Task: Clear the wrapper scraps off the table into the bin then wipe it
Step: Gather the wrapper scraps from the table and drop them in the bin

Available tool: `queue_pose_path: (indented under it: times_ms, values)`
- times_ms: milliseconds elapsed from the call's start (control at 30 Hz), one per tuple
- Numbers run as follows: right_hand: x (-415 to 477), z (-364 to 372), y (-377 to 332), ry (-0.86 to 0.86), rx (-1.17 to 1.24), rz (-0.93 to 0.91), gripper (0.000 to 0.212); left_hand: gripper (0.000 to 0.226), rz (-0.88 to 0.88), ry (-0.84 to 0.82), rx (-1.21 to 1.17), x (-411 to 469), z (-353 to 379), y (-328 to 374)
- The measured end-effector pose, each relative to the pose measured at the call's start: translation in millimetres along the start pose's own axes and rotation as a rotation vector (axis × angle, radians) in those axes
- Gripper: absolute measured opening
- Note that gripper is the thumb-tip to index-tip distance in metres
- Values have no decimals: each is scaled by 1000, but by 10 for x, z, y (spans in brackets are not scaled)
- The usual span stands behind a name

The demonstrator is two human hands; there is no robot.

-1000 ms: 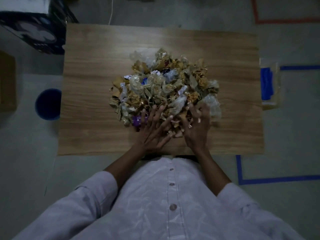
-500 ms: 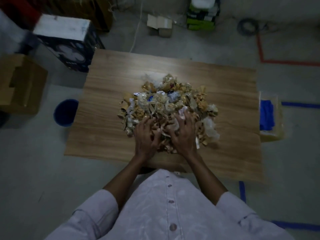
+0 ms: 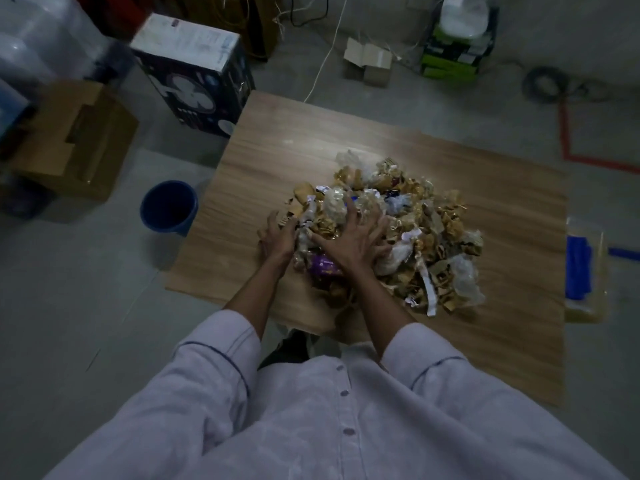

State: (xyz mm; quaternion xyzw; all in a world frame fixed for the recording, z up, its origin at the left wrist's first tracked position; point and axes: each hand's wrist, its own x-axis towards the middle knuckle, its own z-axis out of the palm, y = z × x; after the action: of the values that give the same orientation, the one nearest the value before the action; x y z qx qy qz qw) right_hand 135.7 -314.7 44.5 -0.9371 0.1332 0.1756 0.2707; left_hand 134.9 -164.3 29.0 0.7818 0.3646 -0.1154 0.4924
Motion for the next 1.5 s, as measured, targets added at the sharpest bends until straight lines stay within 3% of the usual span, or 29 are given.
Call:
queue_pose_path:
  times_ms: [167,367,433,567,667,733,800,900,967,1067,1133,1200,1300,1367,1500]
  values:
    - [193,161,-287,-91,-68,36,125,69,93,-210,109,385,90,128]
    - [254,357,-527,-77,-158,78,81,54,213,-410,311,514,296,194]
    - [282,404,-517,-39,-189,66,69,52,229,-432,273,512,294,211]
    - [303,407,-449,46,-205,15,50,47,85,-463,115,378,268,256]
    - [285,346,-401,144,-196,-31,41,65,29,-402,-51,348,305,116]
    - [265,302,-362,202,-145,-54,41,47,41,-372,-186,248,279,132]
    - [240,241,-307,242,-78,-64,50,22,59,-333,-380,127,229,233]
    - [206,148,-240,343,107,-31,62,19,56,-263,-543,105,177,284]
    - [170,54,-220,435,257,-19,61,16,73,-190,-536,62,89,307]
    - [73,-135,-233,557,439,-29,53,6,11,-106,-332,-67,-42,294]
    - [-24,-264,-270,611,582,-36,47,26,-160,-272,-280,-149,-88,309]
    - [-114,-353,-285,636,790,8,46,39,-395,-606,-341,-267,-149,422]
    - [-252,-432,-316,655,1091,144,55,73,-519,-931,-397,-379,-101,587]
    - [-349,-454,-343,662,1223,189,53,80,-520,-979,-547,-427,-2,725]
    - [-509,-465,-397,586,1351,213,58,68,-450,-909,-707,-457,47,1050]
